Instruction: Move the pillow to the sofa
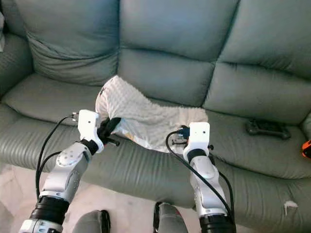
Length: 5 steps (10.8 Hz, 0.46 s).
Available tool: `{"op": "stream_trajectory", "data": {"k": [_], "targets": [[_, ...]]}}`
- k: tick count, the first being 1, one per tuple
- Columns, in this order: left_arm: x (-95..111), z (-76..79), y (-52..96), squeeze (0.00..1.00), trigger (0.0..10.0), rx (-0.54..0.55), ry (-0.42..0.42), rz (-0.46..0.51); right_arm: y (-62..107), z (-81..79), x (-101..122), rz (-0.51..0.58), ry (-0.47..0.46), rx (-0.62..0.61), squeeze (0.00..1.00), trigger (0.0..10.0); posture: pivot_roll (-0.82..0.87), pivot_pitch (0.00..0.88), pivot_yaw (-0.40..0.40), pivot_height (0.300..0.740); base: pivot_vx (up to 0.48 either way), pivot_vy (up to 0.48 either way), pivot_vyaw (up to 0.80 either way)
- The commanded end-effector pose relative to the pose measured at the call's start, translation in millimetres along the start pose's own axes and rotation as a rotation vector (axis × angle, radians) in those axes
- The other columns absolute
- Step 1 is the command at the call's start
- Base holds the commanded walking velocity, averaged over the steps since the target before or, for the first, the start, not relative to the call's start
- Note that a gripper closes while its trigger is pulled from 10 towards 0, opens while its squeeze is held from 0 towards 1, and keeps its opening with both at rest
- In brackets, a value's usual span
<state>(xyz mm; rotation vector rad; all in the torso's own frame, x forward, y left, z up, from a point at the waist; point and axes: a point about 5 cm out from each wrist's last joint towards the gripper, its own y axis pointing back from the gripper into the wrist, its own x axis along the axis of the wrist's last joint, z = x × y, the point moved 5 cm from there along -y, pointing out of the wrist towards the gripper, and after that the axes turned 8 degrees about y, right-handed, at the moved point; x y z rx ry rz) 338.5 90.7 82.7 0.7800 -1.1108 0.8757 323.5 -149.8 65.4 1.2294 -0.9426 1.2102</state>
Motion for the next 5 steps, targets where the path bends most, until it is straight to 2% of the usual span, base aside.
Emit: {"op": "stream_trajectory", "data": {"k": [1, 4, 5], "targets": [[2.6, 6.9, -1.9, 0.0, 10.0, -0.018, -0.023, 0.013, -0.5, -2.4, 2.3, 0.006, 0.001, 0.011, 0.0, 10.0, -0.07, 0.161, -0.05, 0.686, 0.0, 0.0, 0.0], [4.6, 1.0, -1.6, 0.0, 10.0, 0.014, -0.033, 0.024, -0.3, -2.3, 2.1, 0.007, -0.001, 0.013, 0.0, 10.0, -0.07, 0.164, -0.05, 0.637, 0.0, 0.0, 0.0], [6.5, -1.4, -1.6, 0.0, 10.0, 0.025, -0.037, 0.031, 0.0, -2.3, 1.4, 0.004, -0.001, 0.014, 0.0, 10.0, -0.07, 0.166, -0.049, 0.637, 0.0, 0.0, 0.0]]}}
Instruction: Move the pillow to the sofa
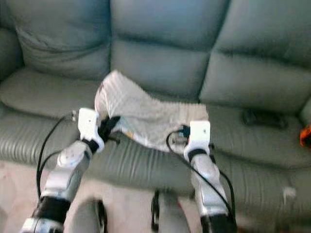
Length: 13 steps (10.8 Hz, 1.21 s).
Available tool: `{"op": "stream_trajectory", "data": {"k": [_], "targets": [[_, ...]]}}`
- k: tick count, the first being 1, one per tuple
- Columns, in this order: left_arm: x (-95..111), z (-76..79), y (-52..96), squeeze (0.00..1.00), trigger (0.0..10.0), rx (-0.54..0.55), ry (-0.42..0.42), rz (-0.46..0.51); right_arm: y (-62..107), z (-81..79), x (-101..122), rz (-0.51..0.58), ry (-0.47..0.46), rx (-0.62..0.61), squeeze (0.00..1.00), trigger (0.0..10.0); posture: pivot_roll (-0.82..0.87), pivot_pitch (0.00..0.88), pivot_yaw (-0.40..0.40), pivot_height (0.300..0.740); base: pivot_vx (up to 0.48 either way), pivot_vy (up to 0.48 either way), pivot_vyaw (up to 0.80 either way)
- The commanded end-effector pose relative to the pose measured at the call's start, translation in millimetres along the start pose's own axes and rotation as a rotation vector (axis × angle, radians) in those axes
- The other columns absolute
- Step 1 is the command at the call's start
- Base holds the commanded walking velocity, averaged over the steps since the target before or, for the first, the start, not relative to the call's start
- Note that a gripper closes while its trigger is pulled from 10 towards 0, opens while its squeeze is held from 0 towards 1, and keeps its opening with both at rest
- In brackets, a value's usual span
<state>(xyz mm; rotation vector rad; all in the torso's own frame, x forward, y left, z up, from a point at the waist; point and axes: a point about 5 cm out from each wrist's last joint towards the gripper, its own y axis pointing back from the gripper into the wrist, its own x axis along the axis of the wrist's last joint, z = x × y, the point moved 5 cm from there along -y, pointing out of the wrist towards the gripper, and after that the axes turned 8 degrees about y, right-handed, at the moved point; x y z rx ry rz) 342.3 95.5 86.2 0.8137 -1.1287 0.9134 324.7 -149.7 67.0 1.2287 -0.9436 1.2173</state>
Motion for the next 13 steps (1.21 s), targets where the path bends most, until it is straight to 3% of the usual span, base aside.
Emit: {"op": "stream_trajectory", "data": {"k": [1, 7, 13], "targets": [[2.3, 0.7, -1.0, 0.0, 10.0, -0.004, -0.012, 0.009, 1.0, -2.8, -0.6, -0.002, -0.003, 0.012, 0.0, 10.0, -0.07, 0.167, -0.048, 0.637, 0.0, 0.0, 0.0], [10.6, -7.3, -1.0, 0.0, 10.0, 0.021, -0.017, 0.049, 2.8, -2.2, -3.2, -0.009, -0.005, 0.01, 0.0, 10.0, -0.07, 0.183, -0.046, 0.637, 0.0, 0.0, 0.0], [9.5, -0.7, -3.1, 0.0, 10.0, 0.002, -0.004, 0.049, 5.2, -0.9, -4.4, -0.014, -0.003, 0.005, 0.0, 10.0, -0.07, 0.197, -0.042, 0.637, 0.341, 0.0, 0.0]]}}
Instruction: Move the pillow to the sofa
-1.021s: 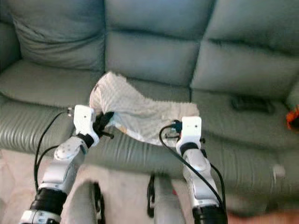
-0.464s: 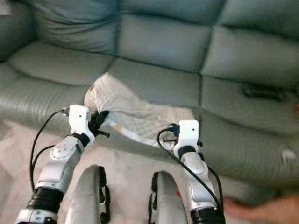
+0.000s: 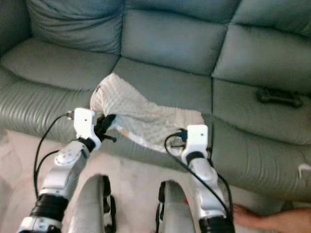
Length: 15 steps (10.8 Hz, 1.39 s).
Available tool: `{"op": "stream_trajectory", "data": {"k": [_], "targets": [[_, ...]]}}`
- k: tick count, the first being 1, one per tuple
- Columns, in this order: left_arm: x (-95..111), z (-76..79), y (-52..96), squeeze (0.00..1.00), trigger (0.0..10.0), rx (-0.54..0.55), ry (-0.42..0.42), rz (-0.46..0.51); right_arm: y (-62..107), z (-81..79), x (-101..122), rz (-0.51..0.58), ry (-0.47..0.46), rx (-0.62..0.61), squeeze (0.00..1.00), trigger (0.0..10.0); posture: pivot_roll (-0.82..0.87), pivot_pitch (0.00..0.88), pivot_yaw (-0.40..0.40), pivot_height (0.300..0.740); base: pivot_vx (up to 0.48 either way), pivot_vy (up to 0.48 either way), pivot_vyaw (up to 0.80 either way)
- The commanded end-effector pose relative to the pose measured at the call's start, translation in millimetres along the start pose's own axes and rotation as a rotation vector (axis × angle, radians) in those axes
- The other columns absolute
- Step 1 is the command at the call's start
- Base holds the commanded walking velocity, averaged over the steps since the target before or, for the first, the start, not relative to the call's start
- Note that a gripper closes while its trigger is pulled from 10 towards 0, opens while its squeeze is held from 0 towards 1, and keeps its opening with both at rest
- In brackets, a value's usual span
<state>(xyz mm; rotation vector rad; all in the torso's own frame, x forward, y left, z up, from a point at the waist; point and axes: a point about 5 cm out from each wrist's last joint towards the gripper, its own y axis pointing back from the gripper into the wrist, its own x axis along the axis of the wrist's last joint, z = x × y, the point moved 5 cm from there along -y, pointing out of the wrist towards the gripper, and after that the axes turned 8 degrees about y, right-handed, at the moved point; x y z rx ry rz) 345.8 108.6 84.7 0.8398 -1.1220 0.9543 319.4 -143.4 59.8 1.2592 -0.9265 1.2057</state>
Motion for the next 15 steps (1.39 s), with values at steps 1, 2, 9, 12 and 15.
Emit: {"op": "stream_trajectory", "data": {"k": [1, 2, 9, 12, 15], "targets": [[8, 14.1, -4.5, 0.0, 10.0, -0.042, -0.003, 0.03, 2.5, 7.7, 2, 0.004, 0.008, -0.014, 0.0, 10.0, -0.07, 0.204, -0.042, 0.637, 0.398, 0.0, 0.0], [7, 15.0, -4.2, 0.0, 10.0, -0.045, -0.005, 0.028, 1.5, 11.3, 3, 0.004, 0.015, -0.016, 0.0, 10.0, -0.07, 0.215, -0.042, 0.637, 0.39, 0.0, 0.0], [11, -10.4, -18.5, 0.0, 10.0, 0.016, -0.142, -0.022, -7.4, 52.6, 8, -0.023, 0.066, 0.012, 0.0, 10.0, -0.07, 0.3, -0.04, 0.637, 0.05, 0.0, 0.0], [13, -29.6, -40.0, 0.0, 10.0, 0.151, -0.195, -0.051, -25.0, 88.8, 23, -0.039, 0.141, -0.005, 0.0, 10.0, -0.09, 0.373, -0.038, 0.637, 0.0, 0.0, 0.0], [28, -71.6, -41.5, 0.0, 10.0, 0.448, -0.181, -0.024, -44.4, 106.3, 59, 0.037, 0.258, 0.034, 0.0, 10.0, -0.09, 0.395, -0.039, 0.637, 0.0, 0.0, 0.0]]}}
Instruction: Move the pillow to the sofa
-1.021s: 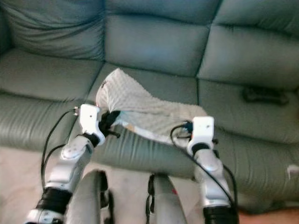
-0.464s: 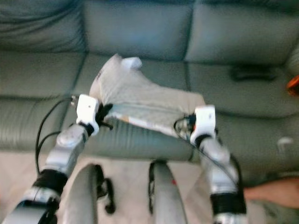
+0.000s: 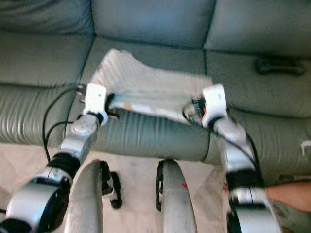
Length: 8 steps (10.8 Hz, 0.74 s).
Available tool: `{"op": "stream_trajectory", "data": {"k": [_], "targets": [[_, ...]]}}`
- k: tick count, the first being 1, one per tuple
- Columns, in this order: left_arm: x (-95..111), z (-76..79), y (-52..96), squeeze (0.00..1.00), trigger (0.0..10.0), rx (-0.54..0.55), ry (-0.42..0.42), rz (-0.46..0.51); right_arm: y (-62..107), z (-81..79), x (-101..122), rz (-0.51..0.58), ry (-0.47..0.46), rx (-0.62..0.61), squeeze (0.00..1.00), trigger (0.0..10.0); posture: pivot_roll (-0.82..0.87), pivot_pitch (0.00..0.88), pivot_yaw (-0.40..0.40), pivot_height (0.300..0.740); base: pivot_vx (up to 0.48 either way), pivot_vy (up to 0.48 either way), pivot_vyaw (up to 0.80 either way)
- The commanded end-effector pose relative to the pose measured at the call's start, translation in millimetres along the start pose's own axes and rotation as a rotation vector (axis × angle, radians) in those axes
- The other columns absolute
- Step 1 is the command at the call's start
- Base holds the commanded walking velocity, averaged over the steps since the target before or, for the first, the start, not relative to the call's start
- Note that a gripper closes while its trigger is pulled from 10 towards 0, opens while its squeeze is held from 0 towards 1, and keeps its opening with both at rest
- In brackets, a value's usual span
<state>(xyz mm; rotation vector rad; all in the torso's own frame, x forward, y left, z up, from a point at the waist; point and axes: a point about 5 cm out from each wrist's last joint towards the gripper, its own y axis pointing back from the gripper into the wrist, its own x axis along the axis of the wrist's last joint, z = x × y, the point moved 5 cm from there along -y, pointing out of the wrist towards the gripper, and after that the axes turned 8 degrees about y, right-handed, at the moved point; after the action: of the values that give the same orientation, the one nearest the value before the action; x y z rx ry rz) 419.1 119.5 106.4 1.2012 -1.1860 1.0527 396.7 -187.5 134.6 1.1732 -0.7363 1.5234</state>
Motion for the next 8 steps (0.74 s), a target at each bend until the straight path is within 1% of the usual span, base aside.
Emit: {"op": "stream_trajectory", "data": {"k": [1, 2, 3, 4, 5, 6, 7, 8], "targets": [[-15, -62.6, 9.2, 0.0, 10.0, 0.262, 0.029, -0.04, 12.2, 37.8, -14, -0.054, 0.033, -0.088, 0.0, 10.0, -0.09, 0.403, -0.039, 0.637, 0.0, 0.0, 0.0], [-15, -77.7, 12.4, 0.0, 10.0, 0.33, 0.015, -0.042, 7.1, 35.8, -9, -0.042, 0.067, -0.054, 0.0, 10.0, -0.09, 0.409, -0.039, 0.637, 0.0, 0.0, 0.0], [-20, -83.9, 15.1, 0.0, 10.0, 0.349, 0.027, -0.052, 4.9, 38.8, -10, -0.051, 0.076, -0.061, 0.0, 10.0, -0.08, 0.412, -0.043, 0.637, 0.0, 0.0, 0.0], [-24, -83.3, 17.4, 0.0, 10.0, 0.335, 0.035, -0.052, 6.9, 40.9, -19, -0.085, 0.093, -0.087, 0.0, 10.0, -0.07, 0.415, -0.045, 0.637, 0.0, 0.0, 0.0], [-28, -82.1, 18.2, 0.0, 10.0, 0.34, 0.048, -0.061, 9.9, 38.0, -31, -0.111, 0.09, -0.09, 0.0, 10.0, -0.07, 0.419, -0.047, 0.637, 0.0, 0.0, 0.0], [-29, -77.4, 17.8, 0.0, 10.0, 0.327, 0.051, -0.06, 11.8, 35.7, -37, -0.121, 0.088, -0.091, 0.0, 10.0, -0.07, 0.422, -0.045, 0.637, 0.0, 0.0, 0.0], [-27, -69.2, 16.8, 0.0, 10.0, 0.293, 0.011, -0.045, 13.1, 35.0, -41, -0.126, 0.084, -0.1, 0.0, 10.0, -0.08, 0.421, -0.045, 0.637, 0.0, 0.0, 0.0], [-31, -62.1, 16.5, 1.0, 10.0, 0.265, 0.052, -0.055, 13.9, 35.1, -44, -0.127, 0.067, -0.117, 0.98, 10.0, -0.08, 0.421, -0.045, 0.637, 0.0, 0.0, 0.0]]}}
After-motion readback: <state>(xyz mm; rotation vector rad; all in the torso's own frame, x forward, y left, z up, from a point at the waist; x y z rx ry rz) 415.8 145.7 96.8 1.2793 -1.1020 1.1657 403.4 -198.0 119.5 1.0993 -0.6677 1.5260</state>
